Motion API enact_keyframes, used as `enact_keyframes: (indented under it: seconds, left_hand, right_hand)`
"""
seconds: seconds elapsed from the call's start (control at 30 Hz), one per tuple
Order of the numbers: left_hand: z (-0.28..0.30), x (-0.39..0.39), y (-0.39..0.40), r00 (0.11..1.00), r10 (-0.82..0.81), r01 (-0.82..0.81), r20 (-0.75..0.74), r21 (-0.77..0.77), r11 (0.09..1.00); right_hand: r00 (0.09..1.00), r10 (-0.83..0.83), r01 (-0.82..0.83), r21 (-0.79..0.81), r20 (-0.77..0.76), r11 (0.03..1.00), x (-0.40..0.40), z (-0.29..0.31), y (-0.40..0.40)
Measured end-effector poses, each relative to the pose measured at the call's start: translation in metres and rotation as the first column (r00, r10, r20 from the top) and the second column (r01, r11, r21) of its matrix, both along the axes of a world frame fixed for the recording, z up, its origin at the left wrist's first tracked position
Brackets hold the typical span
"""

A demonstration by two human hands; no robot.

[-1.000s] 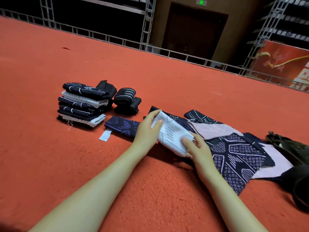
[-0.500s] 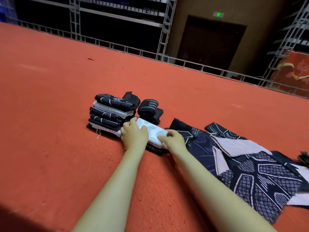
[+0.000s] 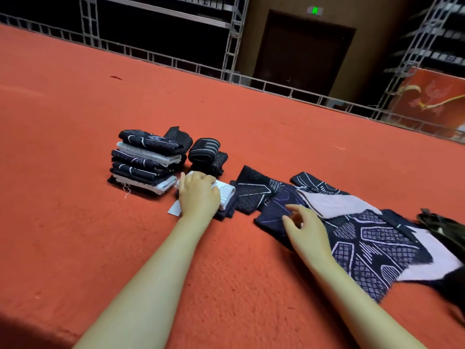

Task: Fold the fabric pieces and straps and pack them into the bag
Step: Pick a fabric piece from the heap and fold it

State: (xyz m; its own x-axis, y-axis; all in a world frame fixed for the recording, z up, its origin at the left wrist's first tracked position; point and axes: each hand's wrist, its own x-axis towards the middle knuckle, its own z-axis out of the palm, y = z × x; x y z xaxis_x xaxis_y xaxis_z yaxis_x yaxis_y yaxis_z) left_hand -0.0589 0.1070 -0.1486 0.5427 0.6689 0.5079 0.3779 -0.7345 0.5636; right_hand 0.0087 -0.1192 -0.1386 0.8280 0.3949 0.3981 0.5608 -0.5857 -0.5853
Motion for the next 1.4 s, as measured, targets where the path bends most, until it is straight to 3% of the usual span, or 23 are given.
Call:
enact_keyframes:
  seconds: [0.07, 0.2, 0.37, 0.53, 0.63, 0.77, 1.03, 1.2, 1.4]
  left_hand:
    - [-0.001, 0.002, -0.006, 0.999, -0.042, 0.042, 0.017, 0.011, 0.999]
    - [0.001, 0.006, -0.03, 0.977, -0.205, 0.202, 0.067, 0.05, 0.978]
    - [0.009, 0.005, -0.081, 0.882, -0.453, 0.449, 0.132, 0.065, 0.891]
    - [0.006, -0.002, -0.137, 0.736, -0.658, 0.677, 0.16, -0.202, 0.708]
    - [-0.003, 0.0, -0.159, 0.682, -0.719, 0.721, 0.132, -0.292, 0.629]
    - [-0.004, -0.001, -0.172, 0.583, -0.77, 0.801, 0.259, -0.343, 0.491]
    - [0.008, -0.006, -0.17, 0.599, -0.654, 0.8, 0.462, -0.313, 0.512]
    - [0.018, -0.007, -0.156, 0.613, -0.601, 0.772, 0.513, -0.227, 0.594]
    - [0.019, 0.001, -0.119, 0.748, -0.463, 0.621, 0.476, -0.257, 0.74]
  right_hand:
    - [0.999, -0.052, 0.052, -0.038, 0.011, 0.998, 0.01, -0.002, -0.028]
    - [0.99, -0.015, 0.06, -0.317, 0.144, 0.947, 0.024, 0.0, -0.072]
    - [0.967, 0.108, -0.023, -0.341, 0.231, 0.94, 0.028, -0.007, -0.088]
    - [0.963, 0.135, -0.077, -0.242, 0.233, 0.967, 0.033, -0.006, -0.092]
    - [0.959, 0.081, -0.064, -0.07, 0.272, 0.995, 0.03, 0.001, -0.095]
    - [0.945, 0.028, -0.077, 0.138, 0.327, 0.987, 0.016, 0.019, -0.093]
    - [0.94, 0.052, -0.116, 0.172, 0.336, 0.978, 0.003, 0.02, -0.085]
    - [0.929, 0.115, -0.097, -0.07, 0.351, 0.993, 0.009, 0.018, -0.093]
    - [0.942, 0.158, -0.065, -0.303, 0.295, 0.951, 0.022, 0.017, -0.103]
